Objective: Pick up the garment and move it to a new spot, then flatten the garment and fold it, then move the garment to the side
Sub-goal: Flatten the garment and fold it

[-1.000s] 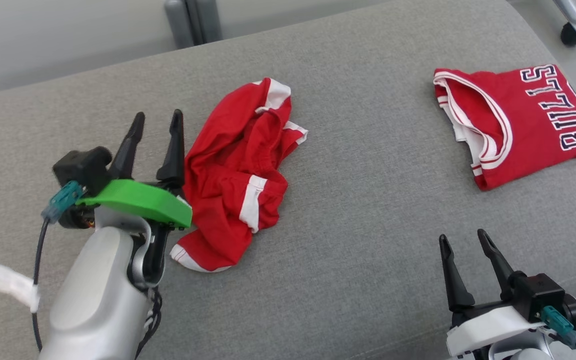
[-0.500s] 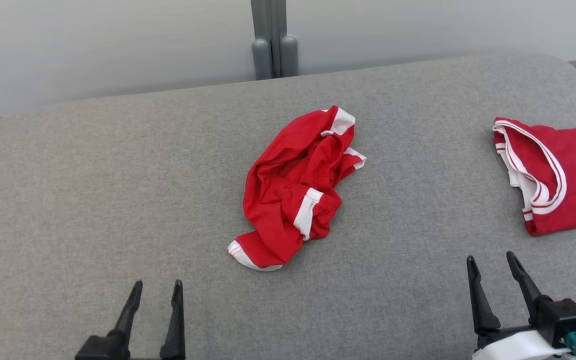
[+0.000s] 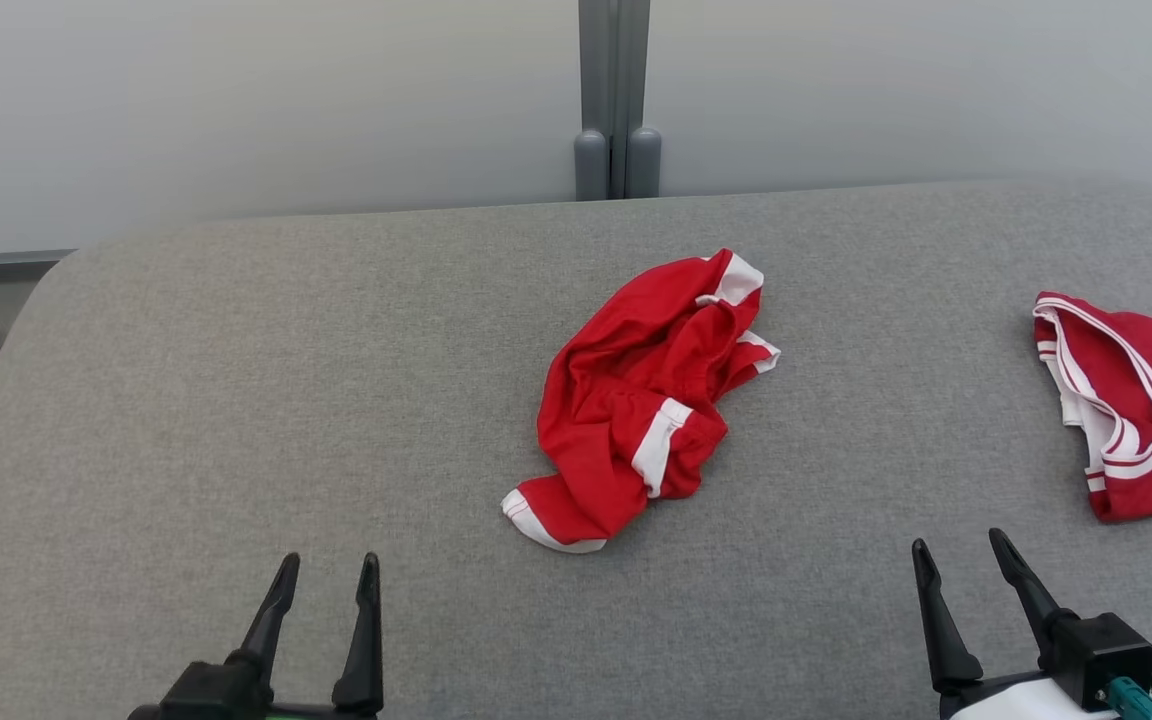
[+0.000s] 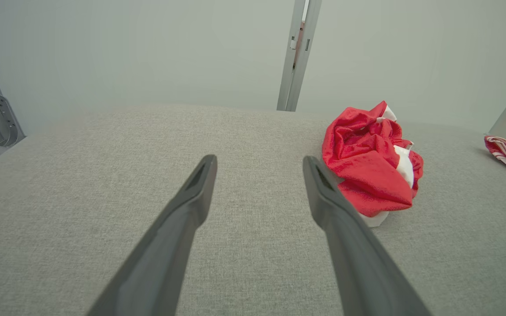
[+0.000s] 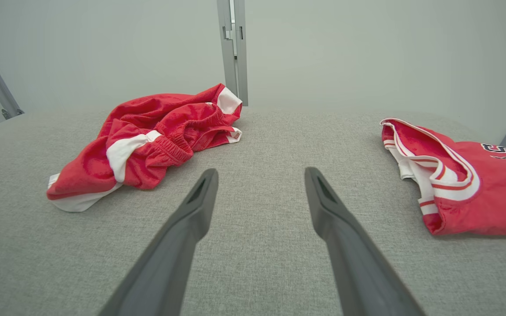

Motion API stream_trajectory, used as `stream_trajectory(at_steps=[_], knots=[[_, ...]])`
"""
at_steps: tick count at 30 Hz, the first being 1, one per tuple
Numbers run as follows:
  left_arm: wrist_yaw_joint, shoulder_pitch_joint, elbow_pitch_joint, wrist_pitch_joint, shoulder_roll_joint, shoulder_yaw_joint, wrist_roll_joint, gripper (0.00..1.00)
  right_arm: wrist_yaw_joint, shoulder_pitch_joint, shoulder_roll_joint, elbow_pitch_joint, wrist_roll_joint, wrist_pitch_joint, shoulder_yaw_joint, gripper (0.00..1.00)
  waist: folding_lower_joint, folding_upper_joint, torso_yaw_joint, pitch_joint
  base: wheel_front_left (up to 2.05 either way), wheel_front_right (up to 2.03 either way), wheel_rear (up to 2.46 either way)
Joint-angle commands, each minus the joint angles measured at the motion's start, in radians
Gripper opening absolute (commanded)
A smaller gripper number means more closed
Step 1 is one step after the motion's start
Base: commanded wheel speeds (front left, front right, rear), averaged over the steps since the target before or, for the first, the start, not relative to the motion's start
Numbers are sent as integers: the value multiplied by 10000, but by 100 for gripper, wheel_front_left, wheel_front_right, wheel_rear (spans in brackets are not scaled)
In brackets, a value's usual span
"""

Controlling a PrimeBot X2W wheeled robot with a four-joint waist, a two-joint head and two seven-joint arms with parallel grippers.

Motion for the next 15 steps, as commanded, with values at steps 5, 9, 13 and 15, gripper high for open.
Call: stream_trajectory(at_steps=[5,9,13,15], knots=[[-77,-1622,638,0,198,-1279,-154,100,-19,-361,-84,91,69,-1,124,100,1,0,-551,326,0,0,0],[-76,-3626,1178,589,487,-2932,-651,100,-17,-589,-21,157,131,-1,219,100,1,0,-1033,590,0,0,0],[-66,-5965,1746,1802,840,-4812,-1103,100,-19,-1054,61,218,188,-1,514,100,1,0,-1710,1068,0,0,0],[-66,-7109,2165,2494,1011,-5908,-1565,100,-19,-1303,120,260,246,-1,713,100,1,0,-2169,1369,0,0,0]])
